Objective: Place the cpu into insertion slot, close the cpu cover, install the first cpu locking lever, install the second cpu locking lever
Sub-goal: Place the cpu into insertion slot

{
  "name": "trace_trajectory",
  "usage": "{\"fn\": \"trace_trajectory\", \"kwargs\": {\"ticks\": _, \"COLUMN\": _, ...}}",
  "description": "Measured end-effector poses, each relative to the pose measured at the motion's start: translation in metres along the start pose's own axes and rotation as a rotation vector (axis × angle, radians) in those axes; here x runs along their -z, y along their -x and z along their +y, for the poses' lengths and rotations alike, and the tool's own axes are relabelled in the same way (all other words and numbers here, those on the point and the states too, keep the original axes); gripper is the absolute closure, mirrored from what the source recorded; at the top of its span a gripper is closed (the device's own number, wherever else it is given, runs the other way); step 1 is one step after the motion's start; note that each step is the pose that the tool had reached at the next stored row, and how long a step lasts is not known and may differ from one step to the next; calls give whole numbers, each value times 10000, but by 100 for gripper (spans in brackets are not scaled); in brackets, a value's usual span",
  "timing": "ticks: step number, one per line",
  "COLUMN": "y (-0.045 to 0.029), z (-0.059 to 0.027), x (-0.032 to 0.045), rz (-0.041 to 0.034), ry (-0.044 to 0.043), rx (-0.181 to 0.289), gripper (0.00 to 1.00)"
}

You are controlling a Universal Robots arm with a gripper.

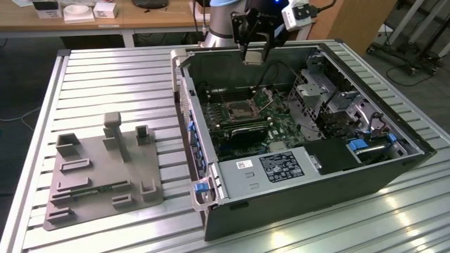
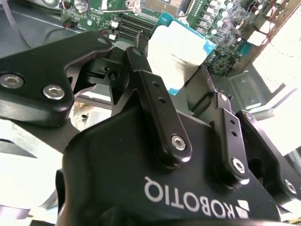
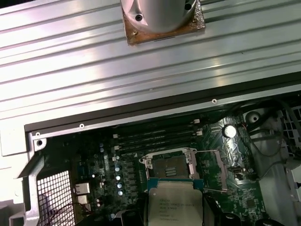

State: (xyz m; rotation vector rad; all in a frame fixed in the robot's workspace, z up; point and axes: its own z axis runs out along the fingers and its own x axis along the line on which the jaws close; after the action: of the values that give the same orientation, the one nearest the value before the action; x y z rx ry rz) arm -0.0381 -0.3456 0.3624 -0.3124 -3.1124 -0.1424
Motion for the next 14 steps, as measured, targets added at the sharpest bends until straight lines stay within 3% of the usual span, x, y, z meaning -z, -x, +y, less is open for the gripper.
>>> {"fn": "trace_trajectory", "kwargs": {"ticks": 14, "y": -8, "z": -2, "x": -5, "rz": -120, "ry": 26, "rx": -1343, "gripper": 45}}
